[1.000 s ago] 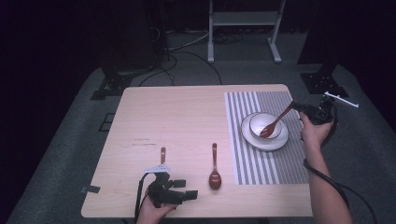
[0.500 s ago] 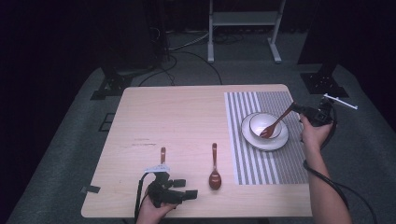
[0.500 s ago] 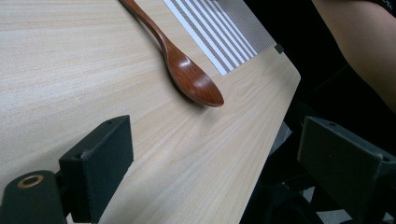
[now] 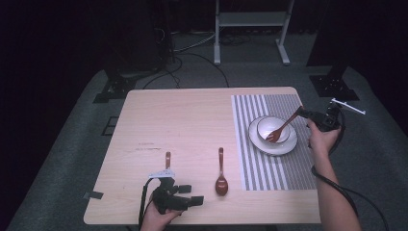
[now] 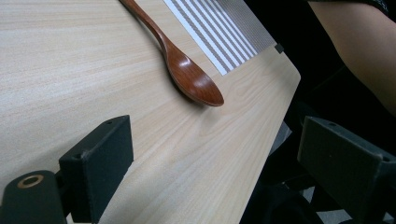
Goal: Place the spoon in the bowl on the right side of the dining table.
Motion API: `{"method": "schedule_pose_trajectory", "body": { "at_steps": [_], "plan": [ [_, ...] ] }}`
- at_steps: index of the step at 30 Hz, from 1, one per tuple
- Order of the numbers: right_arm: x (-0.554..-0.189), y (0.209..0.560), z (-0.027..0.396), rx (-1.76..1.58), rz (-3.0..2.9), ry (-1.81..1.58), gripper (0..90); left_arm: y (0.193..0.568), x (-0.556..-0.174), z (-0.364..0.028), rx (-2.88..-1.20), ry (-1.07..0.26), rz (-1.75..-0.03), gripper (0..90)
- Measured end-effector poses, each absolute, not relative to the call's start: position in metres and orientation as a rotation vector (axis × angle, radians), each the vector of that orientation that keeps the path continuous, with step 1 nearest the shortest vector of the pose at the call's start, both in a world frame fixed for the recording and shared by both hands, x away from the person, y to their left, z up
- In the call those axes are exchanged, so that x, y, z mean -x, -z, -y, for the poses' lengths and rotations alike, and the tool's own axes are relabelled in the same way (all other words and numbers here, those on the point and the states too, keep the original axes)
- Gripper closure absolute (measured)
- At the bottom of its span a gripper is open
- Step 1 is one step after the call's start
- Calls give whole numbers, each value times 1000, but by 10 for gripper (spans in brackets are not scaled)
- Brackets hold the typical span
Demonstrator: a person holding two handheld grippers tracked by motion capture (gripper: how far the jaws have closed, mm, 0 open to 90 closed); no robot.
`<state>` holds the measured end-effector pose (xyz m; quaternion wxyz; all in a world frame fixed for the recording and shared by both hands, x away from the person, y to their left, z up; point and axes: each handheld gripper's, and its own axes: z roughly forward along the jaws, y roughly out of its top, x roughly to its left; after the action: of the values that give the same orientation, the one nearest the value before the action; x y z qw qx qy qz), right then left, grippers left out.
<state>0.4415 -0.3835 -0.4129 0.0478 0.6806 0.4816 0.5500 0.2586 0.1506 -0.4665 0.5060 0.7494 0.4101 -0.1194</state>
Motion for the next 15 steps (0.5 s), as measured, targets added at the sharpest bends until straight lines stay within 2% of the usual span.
{"method": "schedule_pose_trajectory", "body": {
  "at_steps": [6, 15],
  "plan": [
    [-439, 417, 384, -2092, -1484, -1677, 709, 466, -260, -150, -1808, 288, -988, 93],
    [-434, 416, 380, -2080, -1534, -1647, 690, 466, -260, -150, -1806, 288, -991, 93]
  ]
}}
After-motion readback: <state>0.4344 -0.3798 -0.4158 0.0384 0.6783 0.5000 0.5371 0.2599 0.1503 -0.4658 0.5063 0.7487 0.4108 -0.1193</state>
